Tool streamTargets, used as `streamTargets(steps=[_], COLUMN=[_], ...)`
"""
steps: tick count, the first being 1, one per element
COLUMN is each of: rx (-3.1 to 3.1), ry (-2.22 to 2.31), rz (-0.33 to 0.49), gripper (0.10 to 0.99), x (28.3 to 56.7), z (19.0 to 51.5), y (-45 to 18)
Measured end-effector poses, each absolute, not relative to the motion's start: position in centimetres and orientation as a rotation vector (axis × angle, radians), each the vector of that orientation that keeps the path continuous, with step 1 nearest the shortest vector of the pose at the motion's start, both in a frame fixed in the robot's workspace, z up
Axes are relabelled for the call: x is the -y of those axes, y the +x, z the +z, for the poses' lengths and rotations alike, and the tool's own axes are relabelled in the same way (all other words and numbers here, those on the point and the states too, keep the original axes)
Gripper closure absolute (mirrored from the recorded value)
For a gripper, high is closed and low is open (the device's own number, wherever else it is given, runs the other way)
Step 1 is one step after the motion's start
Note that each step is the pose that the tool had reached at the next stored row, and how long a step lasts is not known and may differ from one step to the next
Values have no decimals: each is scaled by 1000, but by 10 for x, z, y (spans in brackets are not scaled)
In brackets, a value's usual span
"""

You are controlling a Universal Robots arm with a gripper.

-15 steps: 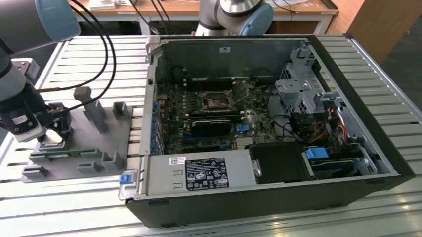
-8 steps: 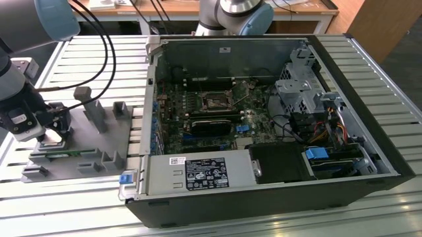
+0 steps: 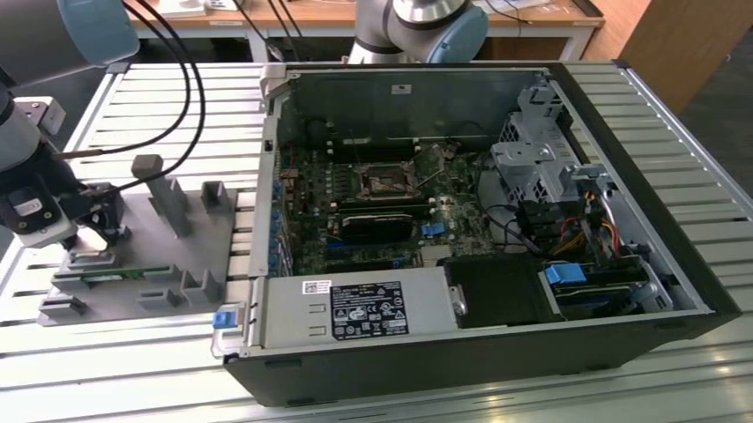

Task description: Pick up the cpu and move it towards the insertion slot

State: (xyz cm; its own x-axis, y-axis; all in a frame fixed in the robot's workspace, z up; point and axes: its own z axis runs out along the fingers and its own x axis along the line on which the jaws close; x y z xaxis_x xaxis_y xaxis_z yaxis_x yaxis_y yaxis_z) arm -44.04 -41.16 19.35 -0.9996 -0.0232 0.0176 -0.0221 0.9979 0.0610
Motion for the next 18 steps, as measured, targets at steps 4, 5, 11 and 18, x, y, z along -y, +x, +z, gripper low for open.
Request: streamTargets(steps=[4, 5, 11, 18], rx=[3122, 3122, 3122, 3122], ry=[35, 35, 35, 35], rz=[-95, -95, -95, -95], gripper=[545, 545, 545, 545], x=[412, 412, 412, 412], z=[197, 198, 204, 211], y=[-440, -440, -440, -440])
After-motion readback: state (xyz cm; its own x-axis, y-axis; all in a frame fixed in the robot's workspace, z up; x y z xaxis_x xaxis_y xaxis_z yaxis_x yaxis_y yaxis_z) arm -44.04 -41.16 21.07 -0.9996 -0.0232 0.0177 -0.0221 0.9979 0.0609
